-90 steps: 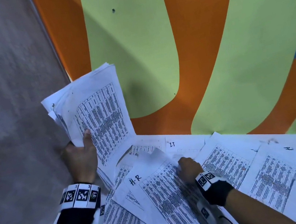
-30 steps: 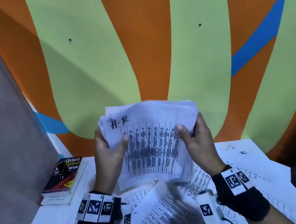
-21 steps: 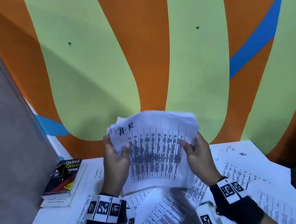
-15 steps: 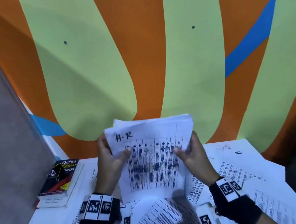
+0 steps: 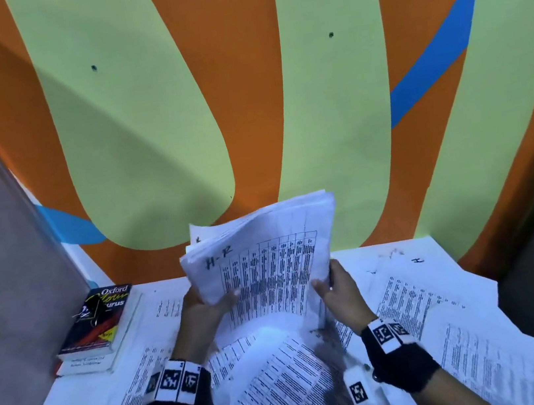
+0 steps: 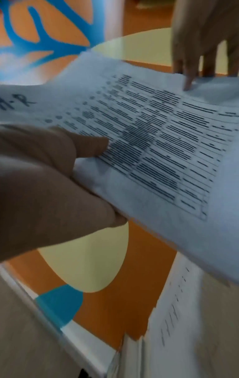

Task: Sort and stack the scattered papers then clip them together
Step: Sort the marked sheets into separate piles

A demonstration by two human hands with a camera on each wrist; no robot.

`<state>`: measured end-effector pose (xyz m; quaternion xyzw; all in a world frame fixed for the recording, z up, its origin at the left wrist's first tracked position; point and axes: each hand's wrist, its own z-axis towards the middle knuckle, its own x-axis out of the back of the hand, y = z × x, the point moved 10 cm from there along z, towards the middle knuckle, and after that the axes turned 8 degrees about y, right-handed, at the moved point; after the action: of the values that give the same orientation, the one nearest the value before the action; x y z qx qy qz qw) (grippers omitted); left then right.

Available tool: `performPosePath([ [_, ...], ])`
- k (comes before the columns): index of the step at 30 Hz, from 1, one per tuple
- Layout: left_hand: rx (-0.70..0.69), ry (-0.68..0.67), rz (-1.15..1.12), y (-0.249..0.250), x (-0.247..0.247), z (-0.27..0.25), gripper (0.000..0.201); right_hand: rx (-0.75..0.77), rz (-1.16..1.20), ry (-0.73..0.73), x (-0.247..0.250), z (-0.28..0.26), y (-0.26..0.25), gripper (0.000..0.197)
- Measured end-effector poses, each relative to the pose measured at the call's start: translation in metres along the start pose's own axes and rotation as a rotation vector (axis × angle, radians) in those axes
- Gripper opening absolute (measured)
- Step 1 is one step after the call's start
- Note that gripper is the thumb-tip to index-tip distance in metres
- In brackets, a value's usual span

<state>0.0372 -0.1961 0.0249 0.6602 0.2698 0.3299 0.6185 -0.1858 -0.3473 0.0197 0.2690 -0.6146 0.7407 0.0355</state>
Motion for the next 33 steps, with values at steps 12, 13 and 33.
performPosePath([
  [12,-0.251,0.288,0.200,0.057,0.023,0.004,0.052,-0.050,-0.904,-0.371,-0.073,-0.073,0.100,0.101],
  [13,-0.263,0.303,0.224,0.058,0.024,0.006,0.055,-0.076,-0.926,-0.347,-0.075,-0.072,0.102,0.103],
  [33,-0.344,0.272,0.164,0.091,-0.014,0.002,0.060,-0.665,-0.128,0.530,0.187,-0.092,0.162,0.032],
])
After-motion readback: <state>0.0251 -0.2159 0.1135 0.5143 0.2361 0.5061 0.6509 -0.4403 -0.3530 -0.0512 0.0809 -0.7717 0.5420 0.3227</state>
